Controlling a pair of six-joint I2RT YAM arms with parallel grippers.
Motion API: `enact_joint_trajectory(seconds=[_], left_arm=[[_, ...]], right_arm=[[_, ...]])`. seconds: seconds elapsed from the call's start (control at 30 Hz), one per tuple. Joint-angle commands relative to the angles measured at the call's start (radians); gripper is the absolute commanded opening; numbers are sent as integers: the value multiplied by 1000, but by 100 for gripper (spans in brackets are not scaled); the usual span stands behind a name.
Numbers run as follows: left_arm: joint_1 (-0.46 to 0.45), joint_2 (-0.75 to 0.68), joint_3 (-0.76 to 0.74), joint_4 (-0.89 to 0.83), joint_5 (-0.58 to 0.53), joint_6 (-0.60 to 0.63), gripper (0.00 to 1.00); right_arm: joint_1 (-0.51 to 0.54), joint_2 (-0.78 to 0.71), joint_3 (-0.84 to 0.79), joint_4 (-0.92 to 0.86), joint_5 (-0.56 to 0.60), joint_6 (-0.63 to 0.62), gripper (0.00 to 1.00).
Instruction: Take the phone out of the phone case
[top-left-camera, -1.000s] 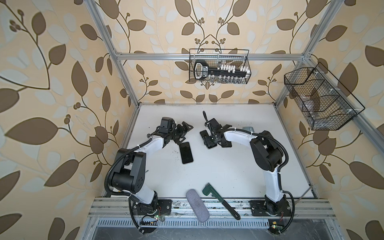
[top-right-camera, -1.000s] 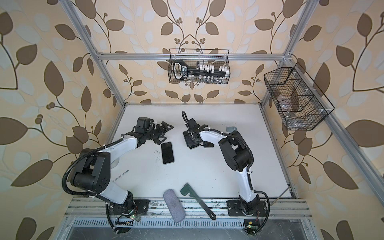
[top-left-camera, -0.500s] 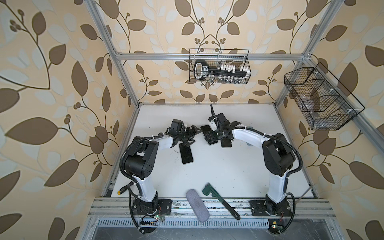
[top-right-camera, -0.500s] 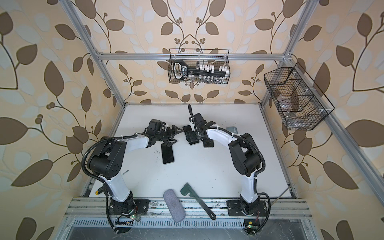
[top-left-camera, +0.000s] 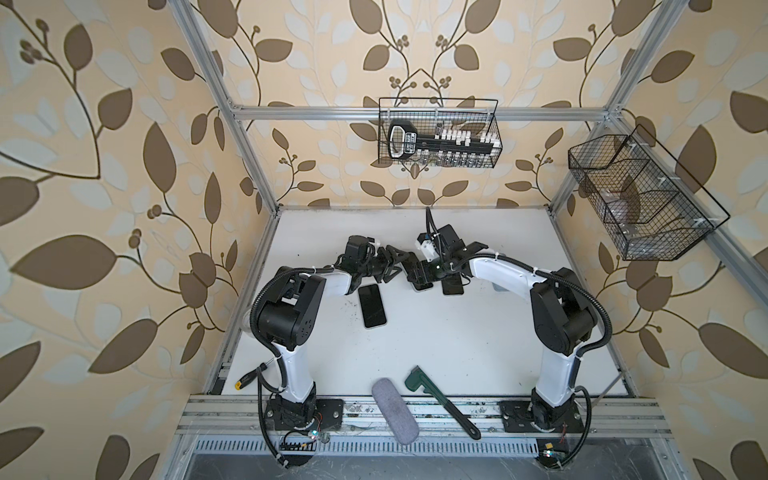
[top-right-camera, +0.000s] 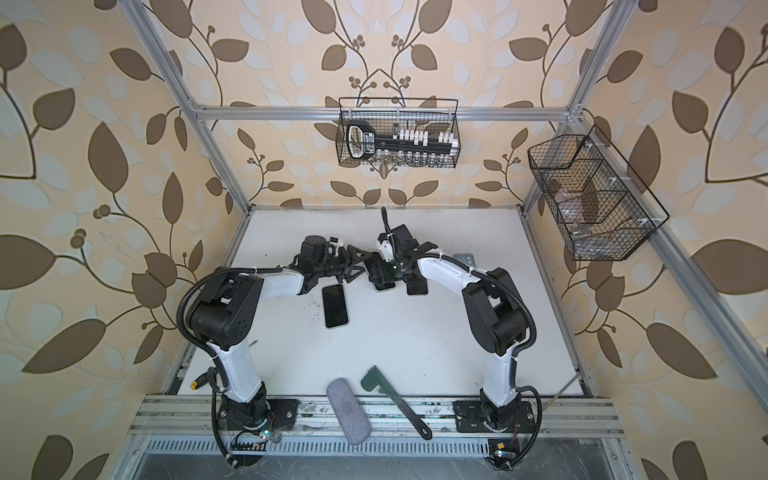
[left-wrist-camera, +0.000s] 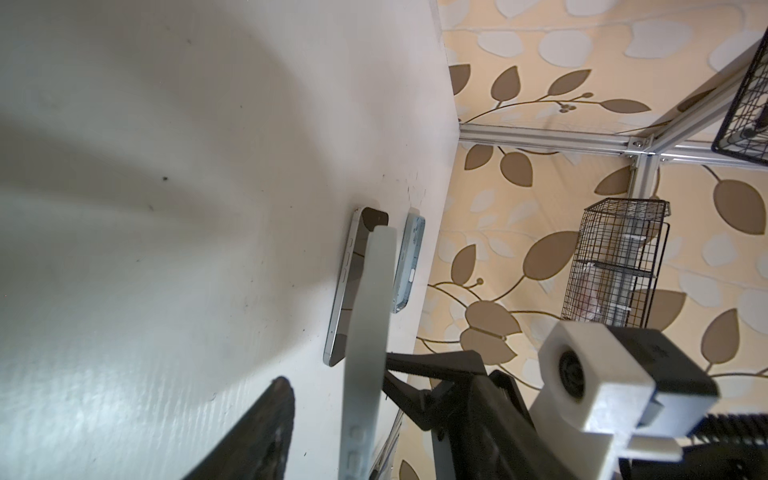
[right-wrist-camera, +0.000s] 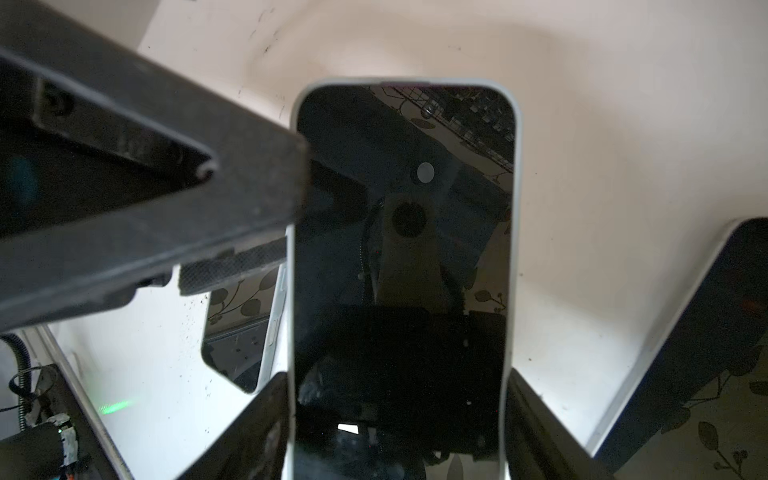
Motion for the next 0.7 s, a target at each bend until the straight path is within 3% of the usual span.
enact_joint_trajectory(seconds=[0.0,0.2,0.53,0.67], left_arm=[[-14,3,29,68,27,-3,60],[-19,6,32,72,32,-3,40],[-28,-8,29,53,30,16,17],[-31,-17,23,54,32,14,0]], right_arm=[[-2,-56,-6,20,-39,-2,63],[-2,-60,-5,21,-50,-1,63],[-4,-59,-3,15,-50,-1,62],[-5,-60,-5,15,-50,3,63]])
